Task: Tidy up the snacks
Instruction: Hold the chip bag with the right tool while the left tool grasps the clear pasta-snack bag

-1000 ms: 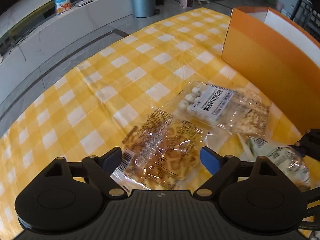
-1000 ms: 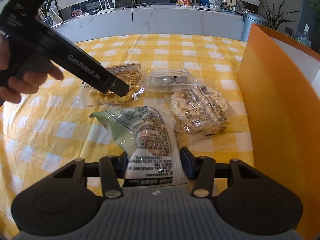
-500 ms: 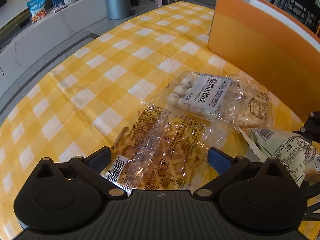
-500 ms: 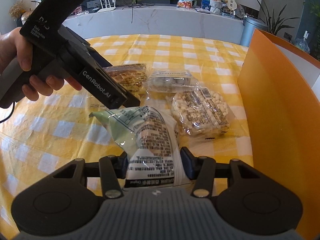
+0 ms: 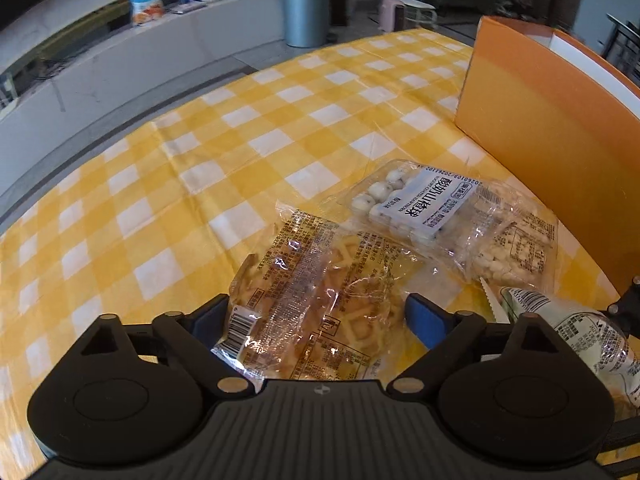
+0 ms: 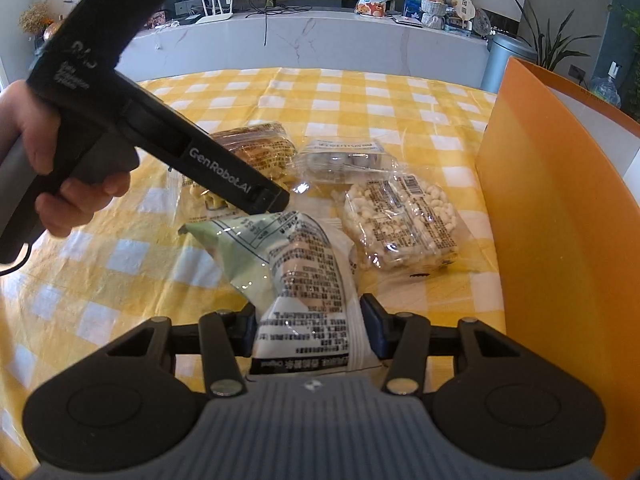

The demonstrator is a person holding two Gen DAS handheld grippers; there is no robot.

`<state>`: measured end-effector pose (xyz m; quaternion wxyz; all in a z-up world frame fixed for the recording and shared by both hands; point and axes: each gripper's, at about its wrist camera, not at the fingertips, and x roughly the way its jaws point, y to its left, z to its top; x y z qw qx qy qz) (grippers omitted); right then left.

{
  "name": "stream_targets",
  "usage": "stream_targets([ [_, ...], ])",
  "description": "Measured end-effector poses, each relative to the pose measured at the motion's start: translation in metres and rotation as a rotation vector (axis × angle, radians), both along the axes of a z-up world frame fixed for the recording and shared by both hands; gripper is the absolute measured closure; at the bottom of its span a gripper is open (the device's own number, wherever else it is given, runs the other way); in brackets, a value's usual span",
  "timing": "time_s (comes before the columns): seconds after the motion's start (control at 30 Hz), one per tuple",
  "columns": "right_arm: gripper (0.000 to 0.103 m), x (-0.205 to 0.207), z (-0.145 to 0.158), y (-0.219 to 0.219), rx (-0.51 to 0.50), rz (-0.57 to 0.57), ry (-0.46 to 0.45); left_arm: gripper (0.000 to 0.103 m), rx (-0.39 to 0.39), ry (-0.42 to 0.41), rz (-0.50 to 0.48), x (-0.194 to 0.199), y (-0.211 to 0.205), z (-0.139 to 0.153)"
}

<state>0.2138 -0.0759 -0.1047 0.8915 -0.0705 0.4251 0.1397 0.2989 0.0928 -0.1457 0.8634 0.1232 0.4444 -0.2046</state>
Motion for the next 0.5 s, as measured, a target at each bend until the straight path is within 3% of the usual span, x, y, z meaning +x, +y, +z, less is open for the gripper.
stream_targets([
  [0.17, 0.057, -0.001, 0.001, -0.001, -0.009, 0.010, 0.001, 0.006, 0.042, -0.062, 0.030, -0.028, 0.001, 0.008],
  [0.33, 0.059, -0.003, 0.008, -0.006, 0.019, 0.006, -0.004, 0.007, -0.057, -0.087, 0.124, -0.050, 0.017, 0.028],
  [0.5, 0.060, -0.009, 0.025, -0.013, 0.099, 0.038, -0.031, 0.007, -0.116, -0.174, 0.205, -0.077, 0.021, 0.059],
])
